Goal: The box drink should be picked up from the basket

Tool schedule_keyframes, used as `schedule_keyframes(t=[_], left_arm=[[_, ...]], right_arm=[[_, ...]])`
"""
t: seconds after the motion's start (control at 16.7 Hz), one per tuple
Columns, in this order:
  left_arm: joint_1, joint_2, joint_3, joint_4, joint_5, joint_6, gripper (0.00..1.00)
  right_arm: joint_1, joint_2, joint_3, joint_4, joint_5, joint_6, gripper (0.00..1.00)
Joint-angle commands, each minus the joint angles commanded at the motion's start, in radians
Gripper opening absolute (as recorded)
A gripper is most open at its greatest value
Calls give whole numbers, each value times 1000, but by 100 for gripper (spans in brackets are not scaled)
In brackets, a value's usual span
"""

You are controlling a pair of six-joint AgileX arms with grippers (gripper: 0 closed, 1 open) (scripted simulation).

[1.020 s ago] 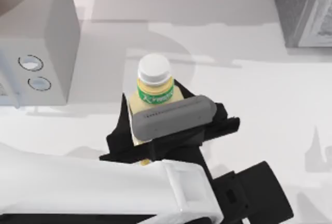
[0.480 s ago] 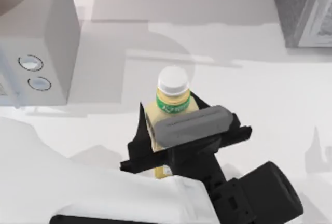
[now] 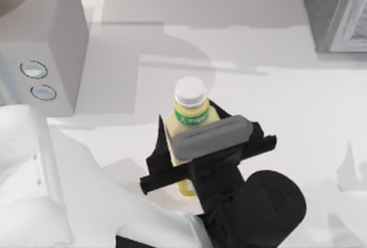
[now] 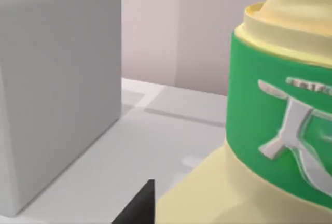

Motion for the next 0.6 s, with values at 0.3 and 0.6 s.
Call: schedule_keyframes(t=[0.3, 0.6], left_arm=[[48, 27, -95, 472, 59, 348, 0], [80, 36, -152, 693, 99, 548, 0]], right_arm=[[0, 0, 0, 0, 0, 0, 100], [0, 0, 0, 0, 0, 0, 100]])
